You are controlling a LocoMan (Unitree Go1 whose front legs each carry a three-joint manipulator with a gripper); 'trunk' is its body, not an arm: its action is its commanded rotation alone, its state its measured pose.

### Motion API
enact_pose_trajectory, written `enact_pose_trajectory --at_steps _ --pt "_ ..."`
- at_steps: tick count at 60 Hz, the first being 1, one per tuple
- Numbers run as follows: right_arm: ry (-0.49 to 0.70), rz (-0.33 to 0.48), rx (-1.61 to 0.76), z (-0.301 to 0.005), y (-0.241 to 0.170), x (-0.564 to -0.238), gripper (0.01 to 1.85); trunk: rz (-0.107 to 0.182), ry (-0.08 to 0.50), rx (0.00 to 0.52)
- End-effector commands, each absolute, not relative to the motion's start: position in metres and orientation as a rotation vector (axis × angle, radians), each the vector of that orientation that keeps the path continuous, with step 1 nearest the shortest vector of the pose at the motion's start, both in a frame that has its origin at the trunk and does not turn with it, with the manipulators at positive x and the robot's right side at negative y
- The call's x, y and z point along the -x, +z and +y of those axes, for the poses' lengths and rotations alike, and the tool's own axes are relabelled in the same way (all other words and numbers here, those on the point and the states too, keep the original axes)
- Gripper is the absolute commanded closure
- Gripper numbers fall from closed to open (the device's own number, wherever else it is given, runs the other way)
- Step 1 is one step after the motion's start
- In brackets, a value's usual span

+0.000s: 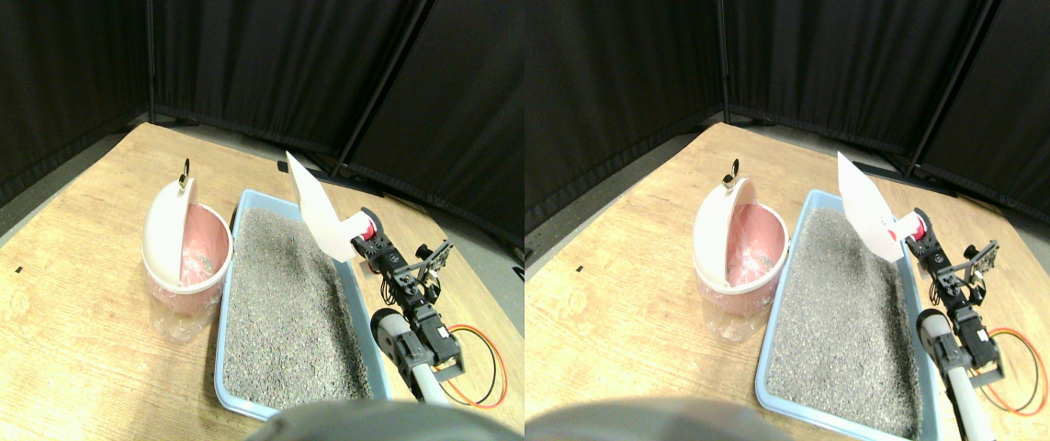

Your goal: Scoop (unimanual)

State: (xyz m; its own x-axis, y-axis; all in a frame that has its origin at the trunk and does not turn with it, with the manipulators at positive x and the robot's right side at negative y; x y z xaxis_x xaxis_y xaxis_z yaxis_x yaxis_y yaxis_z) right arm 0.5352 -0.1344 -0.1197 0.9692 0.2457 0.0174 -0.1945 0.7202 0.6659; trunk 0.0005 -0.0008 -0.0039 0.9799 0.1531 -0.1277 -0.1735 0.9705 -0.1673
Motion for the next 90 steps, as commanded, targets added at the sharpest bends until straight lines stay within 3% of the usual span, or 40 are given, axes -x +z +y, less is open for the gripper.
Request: enact_pose_trajectory --at_steps 1,10,27,51,90 --pt "0.319 -0.040 -0.616 -0.130 -0.098 -0.534 1.81 0.110 0.184 0.186" --pt "0.315 -0.063 -0.403 -0.133 -0.094 -0.536 1.81 0.109 0.185 0.186" --pt "0.350 -0.068 -0.243 -0.137 -0.089 -0.540 1.81 0.103 0.191 0.187" --pt "0.408 -0.037 -0.123 -0.131 -0.077 -0.550 1.81 0.091 0.225 0.203" --pt "0.508 0.018 -0.090 -0.095 -0.069 -0.564 1.81 0.088 0.301 0.232"
